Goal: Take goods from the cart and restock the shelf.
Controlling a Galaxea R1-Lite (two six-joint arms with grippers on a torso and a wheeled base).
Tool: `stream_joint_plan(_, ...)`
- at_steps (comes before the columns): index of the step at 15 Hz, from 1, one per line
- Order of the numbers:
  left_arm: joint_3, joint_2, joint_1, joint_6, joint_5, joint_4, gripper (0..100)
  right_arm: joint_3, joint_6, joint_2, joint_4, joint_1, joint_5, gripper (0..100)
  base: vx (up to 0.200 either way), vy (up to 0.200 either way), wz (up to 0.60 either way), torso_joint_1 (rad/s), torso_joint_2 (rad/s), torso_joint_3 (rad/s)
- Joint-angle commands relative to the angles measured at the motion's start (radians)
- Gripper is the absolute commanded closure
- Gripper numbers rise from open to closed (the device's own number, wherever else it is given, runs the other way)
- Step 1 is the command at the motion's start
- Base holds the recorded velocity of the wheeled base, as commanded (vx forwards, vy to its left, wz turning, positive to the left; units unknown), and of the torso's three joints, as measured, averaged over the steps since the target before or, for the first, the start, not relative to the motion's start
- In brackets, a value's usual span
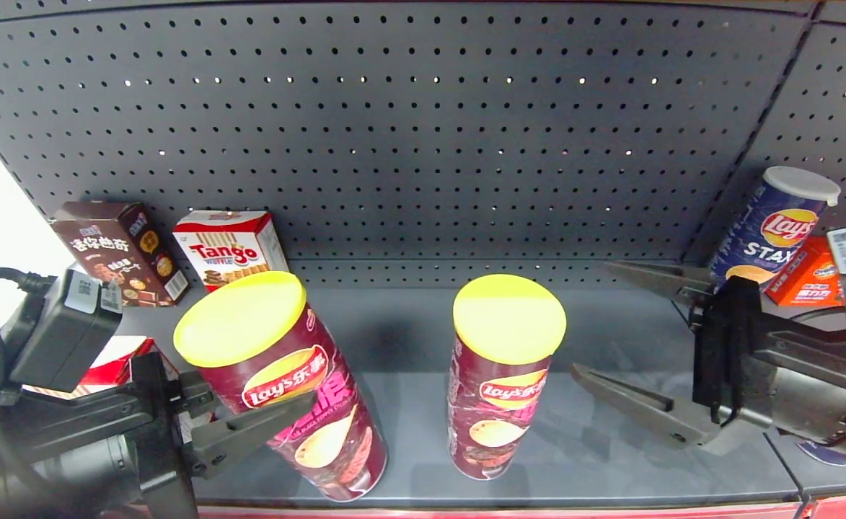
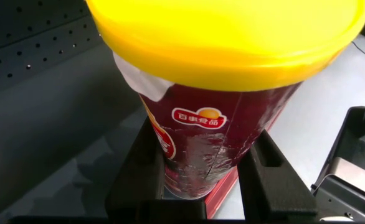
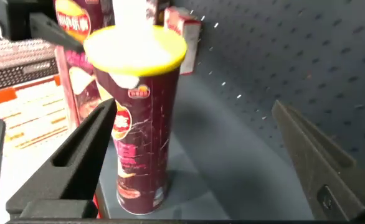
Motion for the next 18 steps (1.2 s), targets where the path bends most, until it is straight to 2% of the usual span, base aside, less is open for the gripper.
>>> stream_joint_plan(1, 0.003, 0.000, 0.002, 0.000, 0.000, -0.001, 100, 0.025, 0.000, -0.093, 0.018, -0.012, -0.009, 0, 0.000, 0.000, 0.00, 0.000, 0.00, 0.000)
stream_joint_plan(3, 0.009, 0.000, 0.002, 0.000, 0.002, -0.001, 100, 0.074, 0.000, -0.155, 0.029, -0.030, -0.057, 0, 0.000, 0.000, 0.00, 0.000, 0.00, 0.000)
stream_joint_plan(7, 0.016, 0.000, 0.002, 0.000, 0.002, -0.001, 100, 0.189, 0.000, -0.301, 0.073, -0.142, -0.088, 0, 0.000, 0.000, 0.00, 0.000, 0.00, 0.000)
stream_joint_plan(9, 0.017, -0.002, 0.002, 0.000, 0.002, -0.001, 100, 0.247, 0.000, -0.378, 0.141, -0.147, -0.232, 0, 0.000, 0.000, 0.00, 0.000, 0.00, 0.000)
stream_joint_plan(10, 0.022, -0.002, 0.002, 0.000, 0.002, -0.001, 100, 0.269, 0.000, -0.425, 0.201, -0.141, -0.336, 0, 0.000, 0.000, 0.00, 0.000, 0.00, 0.000)
stream_joint_plan(11, 0.026, -0.003, 0.003, 0.000, 0.002, -0.001, 100, 0.280, -0.001, -0.464, 0.247, -0.135, -0.394, 0, 0.000, 0.000, 0.00, 0.000, 0.00, 0.000)
stream_joint_plan(12, 0.037, -0.011, 0.002, 0.000, 0.002, -0.001, 100, 0.292, -0.001, -0.568, 0.363, -0.116, -0.439, 0, 0.000, 0.000, 0.00, 0.000, 0.00, 0.000)
stream_joint_plan(15, 0.051, -0.029, 0.003, 0.000, 0.005, 0.001, 100, 0.306, 0.005, -0.792, 0.615, -0.124, -0.444, 0, 0.000, 0.000, 0.00, 0.000, 0.00, 0.000)
stream_joint_plan(18, 0.054, -0.043, 0.005, -0.008, 0.005, 0.001, 100, 0.309, 0.003, -0.988, 0.796, -0.170, -0.442, 0, 0.000, 0.000, 0.00, 0.000, 0.00, 0.000)
